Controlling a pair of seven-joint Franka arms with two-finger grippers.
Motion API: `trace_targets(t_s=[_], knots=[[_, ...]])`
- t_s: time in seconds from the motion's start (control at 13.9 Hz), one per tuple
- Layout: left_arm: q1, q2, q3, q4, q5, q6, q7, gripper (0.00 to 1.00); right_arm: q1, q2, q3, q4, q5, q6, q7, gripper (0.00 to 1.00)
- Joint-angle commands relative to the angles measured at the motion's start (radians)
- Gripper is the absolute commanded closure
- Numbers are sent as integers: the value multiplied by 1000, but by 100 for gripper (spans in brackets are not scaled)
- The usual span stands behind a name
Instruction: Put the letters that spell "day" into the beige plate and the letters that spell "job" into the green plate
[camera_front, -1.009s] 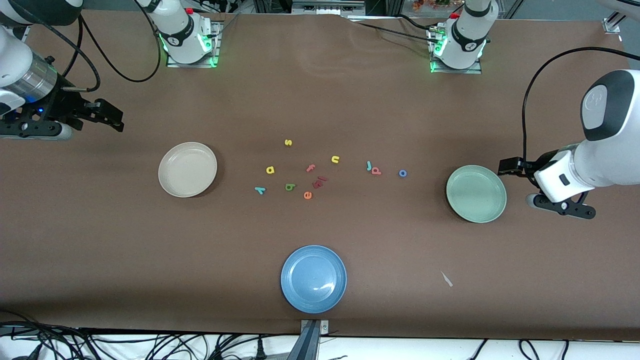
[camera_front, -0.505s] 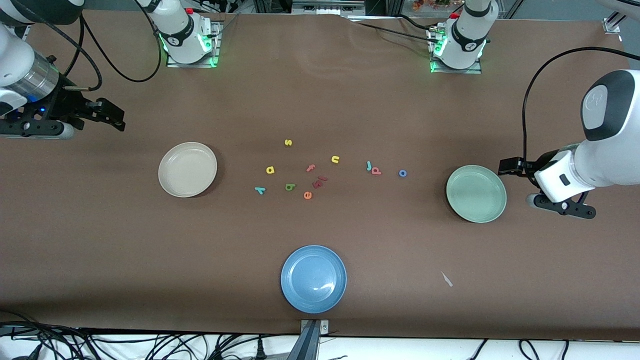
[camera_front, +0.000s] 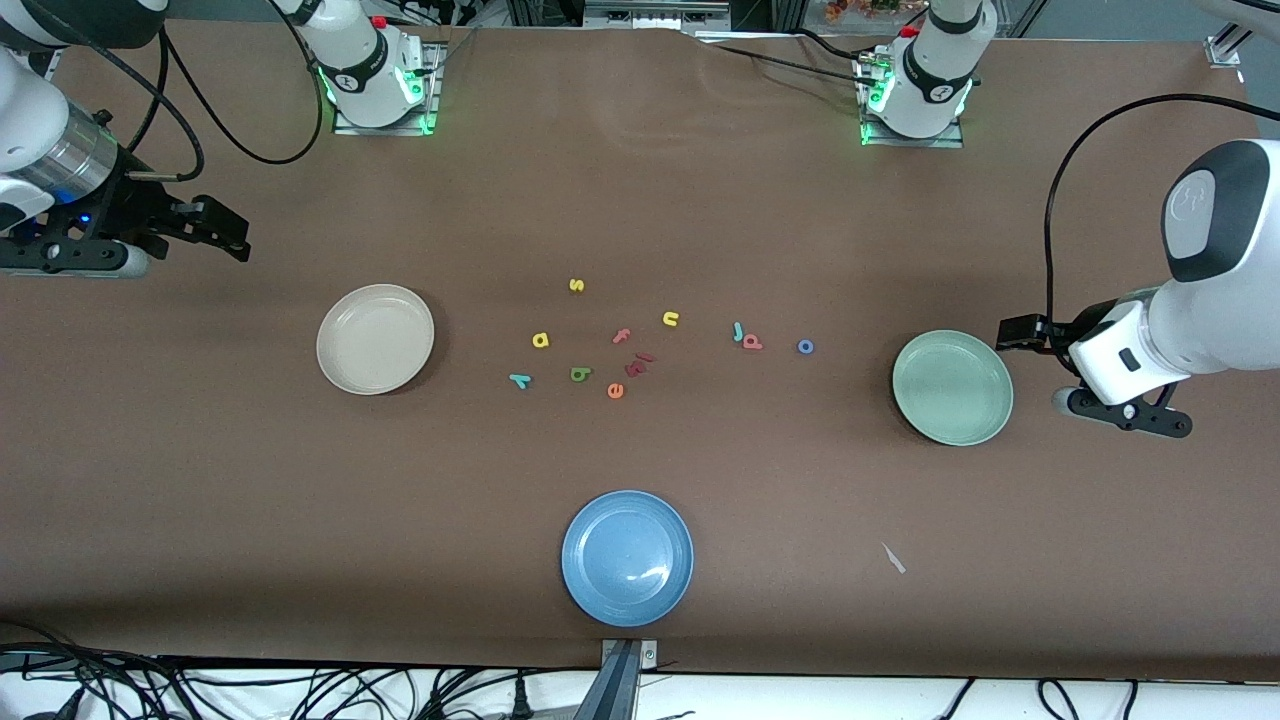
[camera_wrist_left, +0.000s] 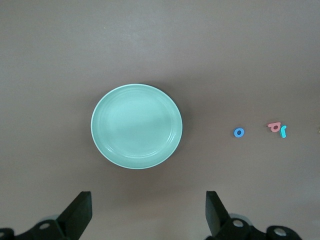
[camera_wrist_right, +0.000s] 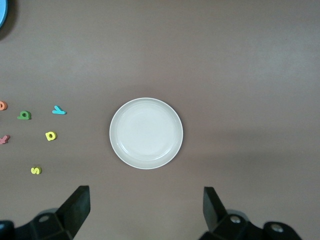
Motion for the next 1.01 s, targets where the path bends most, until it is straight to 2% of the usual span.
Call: trace_targets(t_s=[0.0, 0.29, 0.94], knots=[[-2, -5, -2, -3, 7, -5, -26, 0, -2, -12, 5, 9, 17, -37, -5, 0], [-7, -5, -2, -3, 7, -5, -30, 0, -2, -13, 48, 22, 20, -40, 0, 0], [-4, 3, -2, 1, 7, -5, -29, 0, -2, -9, 51, 28, 31, -28, 0, 0]])
